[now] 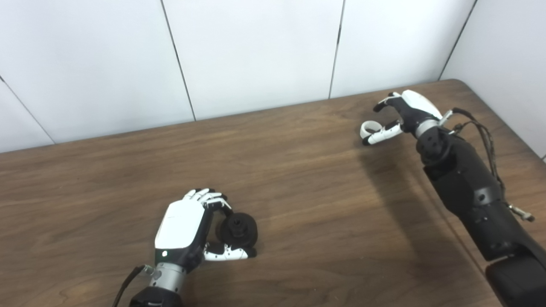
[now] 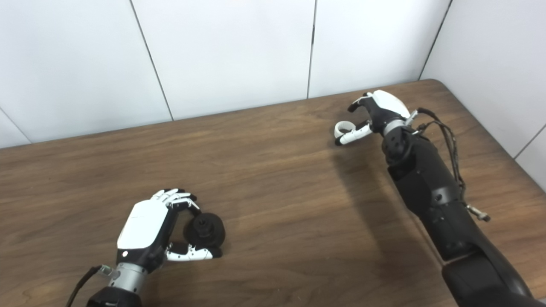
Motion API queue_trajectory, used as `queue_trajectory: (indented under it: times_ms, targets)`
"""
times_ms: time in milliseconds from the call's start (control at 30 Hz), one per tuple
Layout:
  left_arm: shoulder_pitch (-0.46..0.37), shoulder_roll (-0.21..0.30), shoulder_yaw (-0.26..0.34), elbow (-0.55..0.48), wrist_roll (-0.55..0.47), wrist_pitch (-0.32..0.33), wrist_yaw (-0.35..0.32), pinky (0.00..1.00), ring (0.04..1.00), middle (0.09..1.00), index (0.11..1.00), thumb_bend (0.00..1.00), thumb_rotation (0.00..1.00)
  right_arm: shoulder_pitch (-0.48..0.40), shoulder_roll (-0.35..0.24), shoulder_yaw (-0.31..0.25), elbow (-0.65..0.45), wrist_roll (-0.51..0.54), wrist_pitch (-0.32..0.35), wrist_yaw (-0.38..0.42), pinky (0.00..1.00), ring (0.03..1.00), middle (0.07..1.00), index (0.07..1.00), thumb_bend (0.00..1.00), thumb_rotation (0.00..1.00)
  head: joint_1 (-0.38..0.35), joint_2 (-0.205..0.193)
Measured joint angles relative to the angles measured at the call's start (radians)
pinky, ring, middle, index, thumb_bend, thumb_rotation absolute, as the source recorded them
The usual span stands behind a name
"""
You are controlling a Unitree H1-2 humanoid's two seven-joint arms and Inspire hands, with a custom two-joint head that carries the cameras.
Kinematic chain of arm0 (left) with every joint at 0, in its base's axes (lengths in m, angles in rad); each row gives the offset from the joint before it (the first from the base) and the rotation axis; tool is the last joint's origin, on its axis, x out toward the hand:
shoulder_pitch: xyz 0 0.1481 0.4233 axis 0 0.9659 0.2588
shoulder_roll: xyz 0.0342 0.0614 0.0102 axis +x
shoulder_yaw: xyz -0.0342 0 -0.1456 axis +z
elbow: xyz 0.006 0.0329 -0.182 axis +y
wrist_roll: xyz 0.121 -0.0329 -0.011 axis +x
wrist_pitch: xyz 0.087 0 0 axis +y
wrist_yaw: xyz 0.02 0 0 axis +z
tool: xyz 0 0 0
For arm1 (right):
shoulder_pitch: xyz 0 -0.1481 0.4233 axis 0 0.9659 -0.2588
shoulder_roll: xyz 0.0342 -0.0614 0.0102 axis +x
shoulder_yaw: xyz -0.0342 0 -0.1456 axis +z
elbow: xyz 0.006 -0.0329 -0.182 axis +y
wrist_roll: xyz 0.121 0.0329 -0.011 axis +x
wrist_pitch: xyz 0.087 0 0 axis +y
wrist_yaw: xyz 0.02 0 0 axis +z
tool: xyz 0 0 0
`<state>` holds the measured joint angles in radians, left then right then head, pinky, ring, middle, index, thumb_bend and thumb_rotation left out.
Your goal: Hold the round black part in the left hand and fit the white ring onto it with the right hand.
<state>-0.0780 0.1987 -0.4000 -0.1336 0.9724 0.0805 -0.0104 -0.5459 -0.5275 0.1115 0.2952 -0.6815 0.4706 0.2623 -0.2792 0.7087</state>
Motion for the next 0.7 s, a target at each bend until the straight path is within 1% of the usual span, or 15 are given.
queue_trajectory:
  times_ms: [133, 267, 367, 533, 700]
  targets:
    - [0.0, -0.001, 0.001, 0.0, 0.0, 0.0, 0.0, 0.91, 0.858, 0.769, 0.485, 0.52, 0.05, -0.026, -0.001, 0.01, 0.033, -0.005, 0.0, 0.013, 0.94, 1.0, 0.943, 0.74, 0.84, 0.29, 0.003, -0.002]
    - [0.0, -0.001, 0.002, 0.0, 0.0, -0.001, 0.0, 0.91, 0.858, 0.768, 0.485, 0.52, 0.05, -0.04, -0.003, 0.039, 0.055, -0.011, 0.0, 0.02, 0.91, 1.0, 0.922, 0.722, 0.84, 0.28, 0.003, 0.0]
    - [0.001, -0.001, 0.002, 0.0, 0.0, -0.001, 0.0, 0.9, 0.859, 0.769, 0.485, 0.52, 0.05, -0.04, -0.004, 0.055, 0.058, -0.013, 0.0, 0.021, 0.92, 0.996, 0.913, 0.707, 0.84, 0.28, 0.003, 0.0]
    - [0.001, -0.001, 0.002, 0.0, 0.001, -0.001, 0.0, 0.9, 0.856, 0.768, 0.484, 0.52, 0.06, -0.04, -0.008, 0.062, 0.059, -0.012, 0.0, 0.019, 0.94, 0.99, 0.904, 0.682, 0.83, 0.27, 0.005, 0.002]
    - [0.001, -0.001, 0.003, 0.0, 0.001, -0.001, 0.0, 0.91, 0.86, 0.768, 0.484, 0.52, 0.05, -0.039, -0.009, 0.06, 0.057, -0.019, 0.0, 0.022, 0.91, 0.995, 0.898, 0.681, 0.82, 0.27, 0.003, 0.003]
